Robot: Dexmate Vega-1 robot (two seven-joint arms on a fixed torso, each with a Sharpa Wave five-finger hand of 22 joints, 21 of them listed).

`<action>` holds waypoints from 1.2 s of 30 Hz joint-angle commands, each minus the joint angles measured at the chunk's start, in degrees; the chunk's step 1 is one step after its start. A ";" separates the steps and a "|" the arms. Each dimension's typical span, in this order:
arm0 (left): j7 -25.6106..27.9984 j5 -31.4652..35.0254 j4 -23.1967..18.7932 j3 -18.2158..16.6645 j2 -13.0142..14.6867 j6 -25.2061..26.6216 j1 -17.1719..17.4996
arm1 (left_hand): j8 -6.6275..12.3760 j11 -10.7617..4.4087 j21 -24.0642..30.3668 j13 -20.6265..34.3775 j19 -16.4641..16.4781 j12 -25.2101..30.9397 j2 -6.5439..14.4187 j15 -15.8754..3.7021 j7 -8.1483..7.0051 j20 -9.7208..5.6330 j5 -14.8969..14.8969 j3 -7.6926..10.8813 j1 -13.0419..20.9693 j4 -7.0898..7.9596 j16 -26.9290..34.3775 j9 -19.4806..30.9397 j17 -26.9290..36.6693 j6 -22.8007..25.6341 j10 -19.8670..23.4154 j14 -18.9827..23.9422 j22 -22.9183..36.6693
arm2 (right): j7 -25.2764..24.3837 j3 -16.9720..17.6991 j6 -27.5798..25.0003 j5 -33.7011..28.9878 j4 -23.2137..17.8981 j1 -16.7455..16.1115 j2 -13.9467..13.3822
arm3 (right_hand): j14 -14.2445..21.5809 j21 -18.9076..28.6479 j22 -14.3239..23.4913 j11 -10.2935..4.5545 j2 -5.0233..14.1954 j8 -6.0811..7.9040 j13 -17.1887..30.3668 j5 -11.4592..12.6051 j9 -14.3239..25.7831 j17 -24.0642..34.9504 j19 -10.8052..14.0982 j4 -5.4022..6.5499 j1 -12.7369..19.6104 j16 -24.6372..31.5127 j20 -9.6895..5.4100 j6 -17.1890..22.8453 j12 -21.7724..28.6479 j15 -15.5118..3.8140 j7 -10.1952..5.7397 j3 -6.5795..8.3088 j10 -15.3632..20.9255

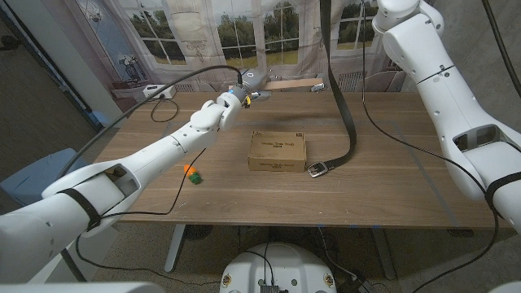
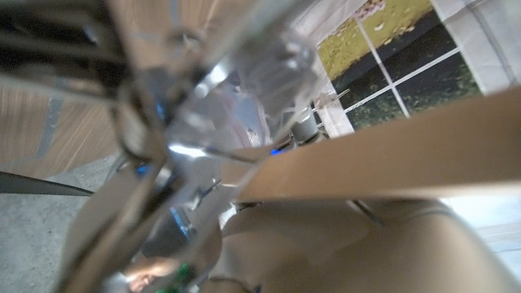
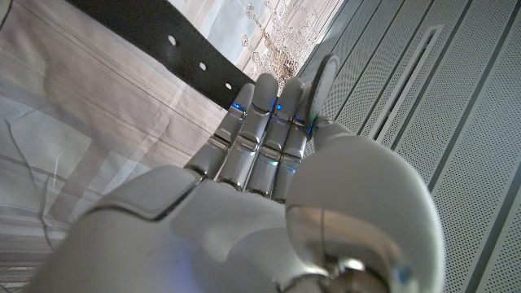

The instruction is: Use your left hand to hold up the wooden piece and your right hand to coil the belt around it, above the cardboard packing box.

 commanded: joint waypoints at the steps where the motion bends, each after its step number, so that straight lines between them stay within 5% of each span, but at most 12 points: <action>1: -4.43 -0.91 -6.69 1.68 2.37 -3.92 -0.81 | 0.56 -0.36 0.31 0.13 -0.23 0.14 -0.34 0.06 0.00 -3.45 0.46 0.21 0.14 0.16 0.24 0.18 -0.01 -0.06 -0.38 0.02 0.23 | -0.05 -0.18 -3.68 -0.29 0.13 0.87 -0.26 | 0.47 0.49 0.08 -1.05 2.05 0.38 0.48 0.31 -0.08 -0.02 -0.45 0.36 2.51 -0.20 0.00 0.11 0.30 -7.39 -0.66 0.13 0.36; 7: -6.94 0.87 -11.81 0.53 4.47 -4.05 0.79 | 0.62 -0.58 0.10 0.13 -0.09 0.14 -0.46 0.09 -0.01 -3.42 0.69 0.22 0.08 0.14 0.17 -0.24 -0.13 0.14 -0.38 0.04 -0.14 | 0.76 0.21 -4.17 2.18 2.81 1.28 0.67 | 0.38 0.92 0.00 -1.08 2.03 0.52 0.04 0.31 -0.23 -0.27 -0.65 0.41 2.59 -0.48 0.02 0.11 0.06 -7.39 -0.77 0.08 0.44; 15: -6.85 2.85 -10.95 -0.05 3.49 -5.11 0.43 | 0.76 -0.43 0.28 0.13 -0.22 0.16 -0.51 0.07 -0.01 -3.46 0.88 0.25 0.03 0.13 0.33 -0.27 -0.03 0.02 -0.32 0.32 0.15 | 1.59 -1.58 -4.63 1.09 1.83 2.07 0.31 | 0.51 1.35 -0.08 -0.96 2.02 0.68 0.08 0.32 -0.26 -0.26 -0.79 0.36 2.77 -0.49 0.05 0.06 0.02 -7.40 -0.61 0.04 0.29; 27: -2.35 5.01 -0.65 2.60 -2.57 -6.62 -4.22 | 1.01 -0.47 0.25 0.14 -0.07 0.17 -0.52 0.06 0.01 -3.44 1.15 0.30 0.00 0.11 0.27 -0.35 -0.25 -0.04 -0.27 0.41 0.01 | 5.44 -2.13 -3.01 0.52 -8.86 -1.16 -2.86 | 0.89 2.14 -0.21 -0.92 2.12 0.98 0.13 0.31 -0.22 -0.10 -0.76 0.31 3.02 -0.29 0.18 -0.01 0.09 -7.36 -0.43 0.00 0.40; 36: 2.91 4.67 8.25 4.26 -7.66 -1.56 -6.90 | 1.25 -0.55 0.26 0.14 0.32 0.23 -0.41 0.14 0.16 -3.48 1.29 0.33 0.00 0.09 0.19 -0.45 -0.45 0.06 0.09 0.41 -0.20 | 3.81 2.87 2.42 -0.40 -18.48 -11.00 -7.31 | 1.09 2.71 -0.33 -0.87 2.10 1.17 -0.14 0.29 -0.20 -0.03 -0.67 0.27 3.19 -0.19 0.27 -0.06 0.05 -7.36 -0.33 -0.02 0.69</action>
